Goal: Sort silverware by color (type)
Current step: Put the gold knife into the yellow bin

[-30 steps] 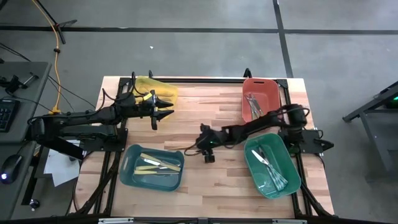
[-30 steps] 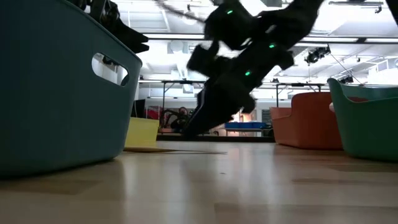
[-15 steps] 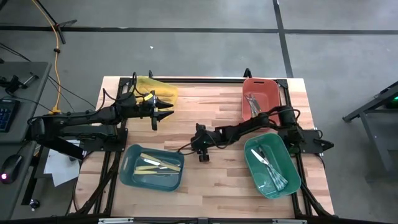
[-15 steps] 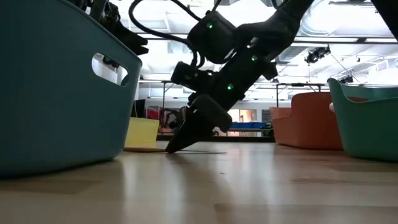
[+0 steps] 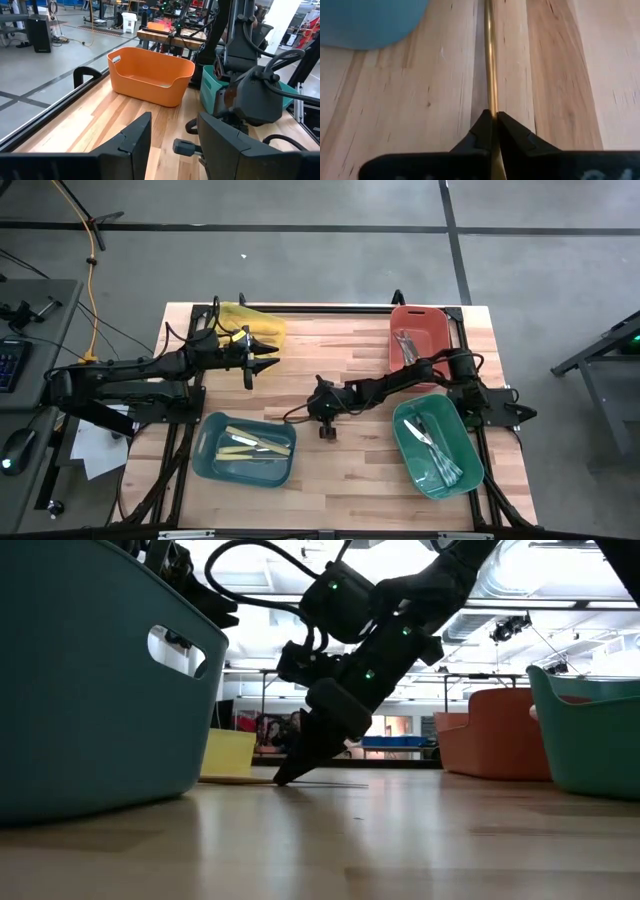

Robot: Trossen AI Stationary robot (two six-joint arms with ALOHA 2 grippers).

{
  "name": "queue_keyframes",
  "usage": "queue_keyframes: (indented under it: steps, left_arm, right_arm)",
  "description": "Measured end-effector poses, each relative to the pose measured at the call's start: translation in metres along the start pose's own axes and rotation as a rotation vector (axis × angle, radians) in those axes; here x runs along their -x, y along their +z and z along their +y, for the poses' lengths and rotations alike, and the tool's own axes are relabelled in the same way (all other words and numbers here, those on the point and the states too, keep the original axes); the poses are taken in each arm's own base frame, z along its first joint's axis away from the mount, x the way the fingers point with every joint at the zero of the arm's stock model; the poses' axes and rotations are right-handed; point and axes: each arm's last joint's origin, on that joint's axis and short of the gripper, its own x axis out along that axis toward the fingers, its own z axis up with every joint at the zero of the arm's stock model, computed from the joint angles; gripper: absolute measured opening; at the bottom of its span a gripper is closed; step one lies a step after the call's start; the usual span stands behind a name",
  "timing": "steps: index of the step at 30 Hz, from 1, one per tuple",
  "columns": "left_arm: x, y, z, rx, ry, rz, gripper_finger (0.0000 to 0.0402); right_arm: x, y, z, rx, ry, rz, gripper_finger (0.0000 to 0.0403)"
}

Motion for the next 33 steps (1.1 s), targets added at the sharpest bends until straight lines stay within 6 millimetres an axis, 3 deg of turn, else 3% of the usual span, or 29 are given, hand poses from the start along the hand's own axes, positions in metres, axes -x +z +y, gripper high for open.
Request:
queue_keyframes:
  steps: [7,16,33]
  left_arm:
    - [0.000,-0.001,0.000,0.003,0.001,0.014,0.0149]
    - [0.000,-0.002,0.000,0.005,0.002,0.017,0.0149]
    - [0.000,-0.002,0.000,0.029,0.001,0.015,0.0147]
  right_arm:
    - [0.005,0.003,0.000,-0.016,-0.006,-0.003,0.0003]
    - [0.039,0.009,-0.005,0.002,-0.130,0.031,0.0001]
    - [0.091,-0.014,-0.008,-0.116,-0.213,-0.166,0.0000]
